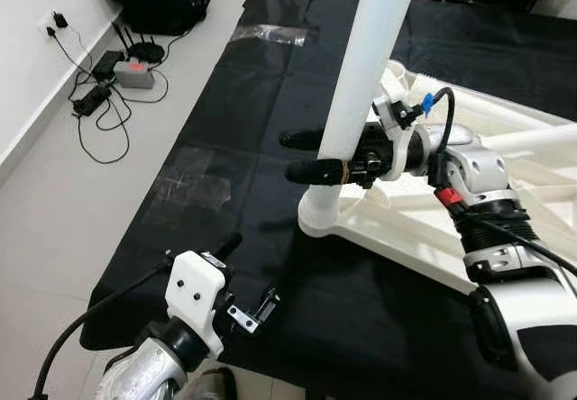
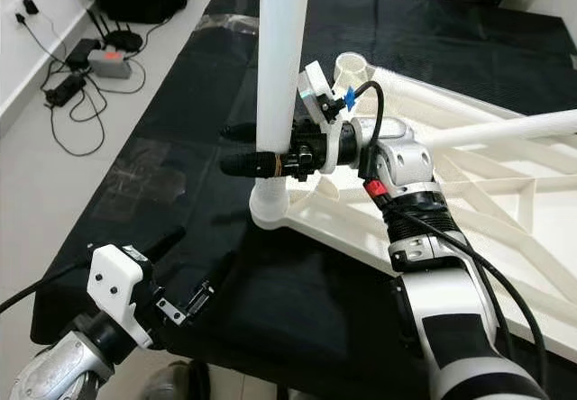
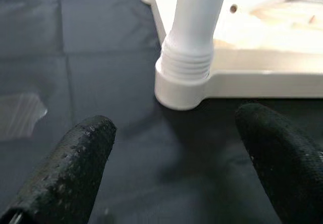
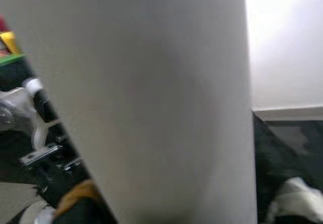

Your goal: Building children table

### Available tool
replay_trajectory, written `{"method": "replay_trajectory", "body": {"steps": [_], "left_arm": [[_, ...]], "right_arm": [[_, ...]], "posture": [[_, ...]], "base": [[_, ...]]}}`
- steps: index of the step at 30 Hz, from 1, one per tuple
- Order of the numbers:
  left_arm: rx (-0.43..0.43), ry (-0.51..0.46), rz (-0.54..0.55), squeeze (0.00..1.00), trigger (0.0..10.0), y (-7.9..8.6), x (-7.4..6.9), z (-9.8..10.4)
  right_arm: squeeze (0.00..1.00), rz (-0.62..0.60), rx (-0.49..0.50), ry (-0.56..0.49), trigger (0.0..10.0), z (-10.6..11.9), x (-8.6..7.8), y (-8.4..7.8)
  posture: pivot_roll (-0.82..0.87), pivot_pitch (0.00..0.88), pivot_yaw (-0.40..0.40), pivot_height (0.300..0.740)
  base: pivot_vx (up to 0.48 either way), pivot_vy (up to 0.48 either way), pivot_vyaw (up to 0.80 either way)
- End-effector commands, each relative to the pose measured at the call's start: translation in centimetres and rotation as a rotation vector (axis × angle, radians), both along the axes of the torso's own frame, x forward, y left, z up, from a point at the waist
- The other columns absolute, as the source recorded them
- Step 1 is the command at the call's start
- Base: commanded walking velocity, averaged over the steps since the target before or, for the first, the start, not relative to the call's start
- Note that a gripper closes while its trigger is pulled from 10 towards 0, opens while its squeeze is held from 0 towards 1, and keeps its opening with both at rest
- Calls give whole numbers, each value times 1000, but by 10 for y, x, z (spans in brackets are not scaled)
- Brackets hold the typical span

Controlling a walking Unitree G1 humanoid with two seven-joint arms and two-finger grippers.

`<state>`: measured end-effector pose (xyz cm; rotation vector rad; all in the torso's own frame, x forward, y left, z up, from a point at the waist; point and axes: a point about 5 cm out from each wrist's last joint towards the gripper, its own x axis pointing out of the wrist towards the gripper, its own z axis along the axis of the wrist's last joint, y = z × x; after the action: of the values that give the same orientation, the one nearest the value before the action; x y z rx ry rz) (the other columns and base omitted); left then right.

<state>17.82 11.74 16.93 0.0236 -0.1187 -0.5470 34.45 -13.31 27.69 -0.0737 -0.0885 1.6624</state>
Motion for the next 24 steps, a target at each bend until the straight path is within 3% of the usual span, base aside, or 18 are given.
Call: {"method": "replay_trajectory", "body": {"steps": [1, 8, 9, 11, 13, 14, 15, 16, 17, 18, 19, 20, 21, 22, 24], "left_arm": [[6, 27, -4, 0, 10000, 2, -3, -2], [8, 35, -5, 0, 10000, 1, 5, -8], [8, 36, -2, 0, 10000, 0, 10, -12], [7, 37, 2, 0, 10000, 0, 15, -18], [9, 37, 7, 0, 10000, -1, 21, -22], [11, 35, 10, 0, 10000, 0, 23, -25], [11, 35, 10, 0, 10000, 0, 23, -25], [13, 34, 16, 0, 10000, 1, 28, -27], [13, 34, 16, 0, 10000, 1, 28, -27], [12, 30, 23, 0, 10000, 2, 33, -29], [14, 25, 28, 0, 10000, 1, 40, -30], [14, 25, 28, 0, 10000, 1, 40, -30], [26, 19, 24, 0, 10000, -1, 46, -33], [26, 19, 24, 0, 10000, -1, 46, -33], [27, 22, 38, 0, 10000, 1, 59, -39]], "right_arm": [[0, 23, 31, -20, 0, 11, -4, -12], [0, -7, 11, -101, 0, 14, -12, -24], [0, -176, -7, -154, 0, 13, -12, -32], [0, -368, -38, -161, 0, 4, -16, -38], [0, -661, -47, -96, 0, -26, -25, -36], [0, -906, -54, -67, 0, -48, -25, -32], [0, -906, -54, -67, 0, -48, -25, -32], [0, -1343, -102, 28, 0, -82, -26, -36], [0, -1343, -102, 28, 0, -82, -26, -36], [0, -1479, -137, 147, 0, -118, -41, -25], [0, -1430, -179, 140, 0, -135, -44, 6], [0, -1430, -179, 140, 0, -135, -44, 6], [0, -1342, -173, 135, 0, -138, -40, 29], [0, -1342, -173, 135, 0, -138, -40, 29], [0, -1180, -153, 92, 0, -131, -26, 61]], "posture": [[112, 284, -27, 740], [85, 218, -27, 740], [62, 162, -49, 740], [58, 128, -75, 740], [55, 94, -109, 740], [49, 83, -116, 740], [49, 83, -116, 740], [-5, 46, -112, 740], [-5, 46, -112, 740], [-20, 38, -106, 740], [-39, 10, -52, 740], [-39, 10, -52, 740], [-28, 0, -62, 740], [-28, 0, -62, 740], [-27, 0, -62, 740]], "base": [[0, 0, 0], [0, 0, 0], [0, 0, 0], [0, 0, 0], [0, 0, 0], [0, 0, 0], [0, 0, 0], [0, 0, 0], [0, 0, 0], [0, 0, 0], [0, 0, 0], [0, 0, 0], [0, 0, 0], [0, 0, 0], [0, 0, 0]]}}
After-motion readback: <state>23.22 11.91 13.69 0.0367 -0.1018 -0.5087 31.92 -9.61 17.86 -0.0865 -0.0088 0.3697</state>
